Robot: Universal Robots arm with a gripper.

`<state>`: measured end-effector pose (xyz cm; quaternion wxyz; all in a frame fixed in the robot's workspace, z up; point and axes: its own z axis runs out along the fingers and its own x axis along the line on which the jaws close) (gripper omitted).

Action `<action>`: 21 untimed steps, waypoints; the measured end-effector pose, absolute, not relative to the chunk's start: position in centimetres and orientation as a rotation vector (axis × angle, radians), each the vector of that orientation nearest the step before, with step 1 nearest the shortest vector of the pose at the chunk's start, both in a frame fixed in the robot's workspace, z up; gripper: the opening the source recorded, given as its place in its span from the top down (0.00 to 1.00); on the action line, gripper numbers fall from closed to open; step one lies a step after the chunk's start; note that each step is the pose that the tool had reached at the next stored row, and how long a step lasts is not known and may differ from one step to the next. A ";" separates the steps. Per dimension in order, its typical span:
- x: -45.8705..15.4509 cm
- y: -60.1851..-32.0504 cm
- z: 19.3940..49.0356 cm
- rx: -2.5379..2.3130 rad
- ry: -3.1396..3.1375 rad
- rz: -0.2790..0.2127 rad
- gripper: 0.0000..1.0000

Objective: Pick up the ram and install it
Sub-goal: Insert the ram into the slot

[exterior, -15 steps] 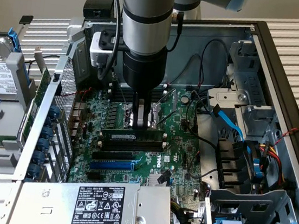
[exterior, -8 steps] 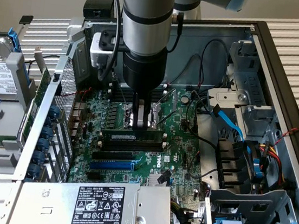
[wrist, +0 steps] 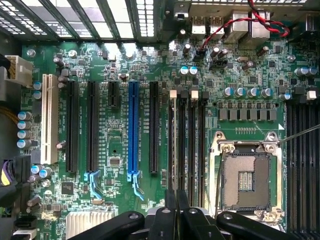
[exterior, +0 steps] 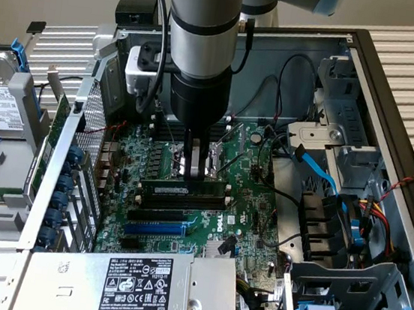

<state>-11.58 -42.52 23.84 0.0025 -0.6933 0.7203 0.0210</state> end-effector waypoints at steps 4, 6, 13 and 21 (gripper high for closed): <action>-11.7 -42.5 23.8 -2.174 2.260 0.065 0.88; -11.7 -42.5 23.8 -2.172 2.261 0.064 0.88; -11.7 -42.5 23.8 -2.166 2.262 0.058 0.88; -11.7 -42.5 23.7 -2.166 2.263 0.056 0.88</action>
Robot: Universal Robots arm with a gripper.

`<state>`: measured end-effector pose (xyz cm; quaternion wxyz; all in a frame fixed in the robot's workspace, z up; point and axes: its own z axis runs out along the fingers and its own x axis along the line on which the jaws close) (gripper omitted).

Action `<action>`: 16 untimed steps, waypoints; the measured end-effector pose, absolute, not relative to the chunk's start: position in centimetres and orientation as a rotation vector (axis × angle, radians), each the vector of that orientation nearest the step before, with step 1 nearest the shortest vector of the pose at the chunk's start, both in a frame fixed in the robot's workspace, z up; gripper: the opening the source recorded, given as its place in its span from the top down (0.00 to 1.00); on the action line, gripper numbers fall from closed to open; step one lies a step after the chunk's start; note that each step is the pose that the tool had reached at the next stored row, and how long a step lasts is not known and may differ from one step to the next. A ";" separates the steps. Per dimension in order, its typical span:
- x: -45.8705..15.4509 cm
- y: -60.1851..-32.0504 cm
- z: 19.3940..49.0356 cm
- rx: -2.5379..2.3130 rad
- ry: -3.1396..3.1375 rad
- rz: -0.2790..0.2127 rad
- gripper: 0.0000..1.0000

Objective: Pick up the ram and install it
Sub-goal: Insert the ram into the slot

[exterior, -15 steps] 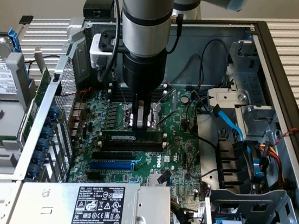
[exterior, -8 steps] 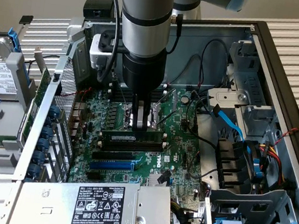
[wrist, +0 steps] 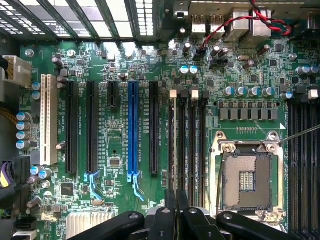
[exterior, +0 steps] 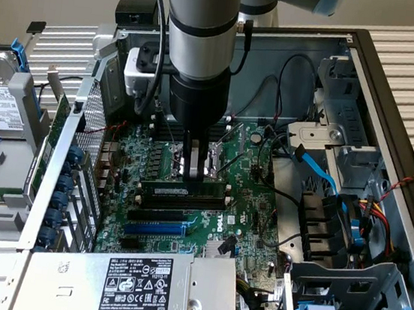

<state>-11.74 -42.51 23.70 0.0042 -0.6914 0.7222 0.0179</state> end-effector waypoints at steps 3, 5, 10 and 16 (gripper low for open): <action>-11.7 -42.5 23.6 -2.166 2.263 0.055 0.88; -11.7 -42.5 23.6 -2.167 2.263 0.055 0.88; -11.7 -42.5 23.5 -2.167 2.264 0.054 0.88; -11.8 -42.4 23.5 -2.167 2.264 0.053 0.88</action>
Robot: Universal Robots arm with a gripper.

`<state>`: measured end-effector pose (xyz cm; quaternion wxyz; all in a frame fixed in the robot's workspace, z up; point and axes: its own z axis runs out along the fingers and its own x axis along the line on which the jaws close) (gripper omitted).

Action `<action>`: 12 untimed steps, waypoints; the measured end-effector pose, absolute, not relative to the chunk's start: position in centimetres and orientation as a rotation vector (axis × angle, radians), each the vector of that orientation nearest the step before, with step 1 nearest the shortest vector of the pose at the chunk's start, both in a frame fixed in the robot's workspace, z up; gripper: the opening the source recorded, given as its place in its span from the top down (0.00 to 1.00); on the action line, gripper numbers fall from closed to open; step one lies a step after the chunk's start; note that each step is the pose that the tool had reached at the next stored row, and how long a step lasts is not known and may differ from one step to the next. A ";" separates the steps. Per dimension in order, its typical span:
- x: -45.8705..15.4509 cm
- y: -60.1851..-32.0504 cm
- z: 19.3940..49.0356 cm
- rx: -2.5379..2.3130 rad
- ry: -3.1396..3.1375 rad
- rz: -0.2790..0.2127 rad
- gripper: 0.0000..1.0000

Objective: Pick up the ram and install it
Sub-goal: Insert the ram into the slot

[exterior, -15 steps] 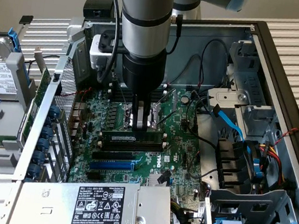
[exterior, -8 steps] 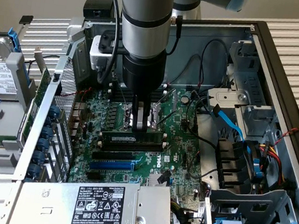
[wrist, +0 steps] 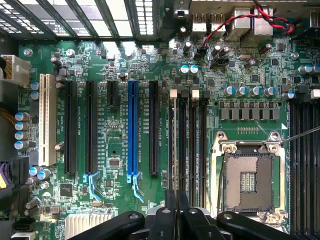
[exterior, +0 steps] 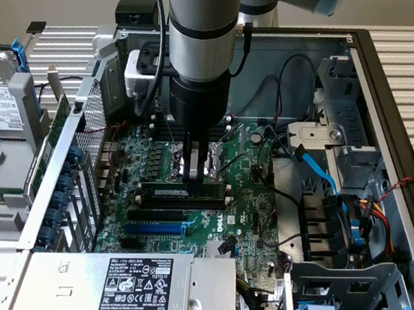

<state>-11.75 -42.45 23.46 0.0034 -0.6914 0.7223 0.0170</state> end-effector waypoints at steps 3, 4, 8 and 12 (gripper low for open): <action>-11.8 -42.4 23.4 -2.168 2.265 0.052 0.88; -11.8 -42.4 23.4 -2.168 2.265 0.051 0.88; -11.8 -42.4 23.3 -2.168 2.265 0.051 0.88; -11.8 -42.4 23.2 -2.168 2.265 0.051 0.88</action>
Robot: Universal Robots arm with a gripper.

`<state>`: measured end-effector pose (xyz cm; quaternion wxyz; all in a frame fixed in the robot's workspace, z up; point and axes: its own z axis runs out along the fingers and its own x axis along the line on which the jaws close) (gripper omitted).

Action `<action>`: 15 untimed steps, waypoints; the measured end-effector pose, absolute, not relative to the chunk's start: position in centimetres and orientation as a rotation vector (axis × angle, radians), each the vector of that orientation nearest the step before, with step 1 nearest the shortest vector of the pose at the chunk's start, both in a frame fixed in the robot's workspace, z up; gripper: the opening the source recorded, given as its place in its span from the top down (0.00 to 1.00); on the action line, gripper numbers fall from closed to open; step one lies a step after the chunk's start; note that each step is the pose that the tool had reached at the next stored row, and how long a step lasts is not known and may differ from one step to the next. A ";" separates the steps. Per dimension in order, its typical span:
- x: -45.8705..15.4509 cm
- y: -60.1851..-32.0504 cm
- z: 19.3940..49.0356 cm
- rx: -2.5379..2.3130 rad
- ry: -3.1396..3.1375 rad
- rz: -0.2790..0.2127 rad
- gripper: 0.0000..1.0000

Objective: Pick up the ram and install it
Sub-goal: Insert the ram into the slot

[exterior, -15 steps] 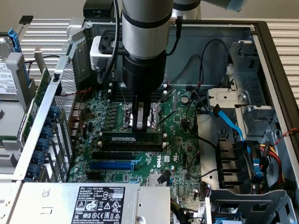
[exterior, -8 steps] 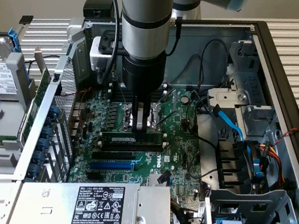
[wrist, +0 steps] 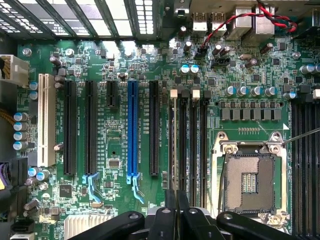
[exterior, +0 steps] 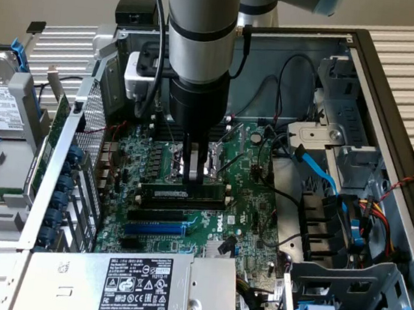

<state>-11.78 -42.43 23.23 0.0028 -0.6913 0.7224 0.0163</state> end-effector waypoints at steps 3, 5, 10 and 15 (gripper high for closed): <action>-11.8 -42.4 23.1 -2.168 2.265 0.051 0.88; -11.8 -42.4 23.1 -2.168 2.265 0.050 0.88; -11.8 -42.4 23.0 -2.168 2.265 0.049 0.88; -11.8 -42.3 22.8 -2.168 2.265 0.048 0.88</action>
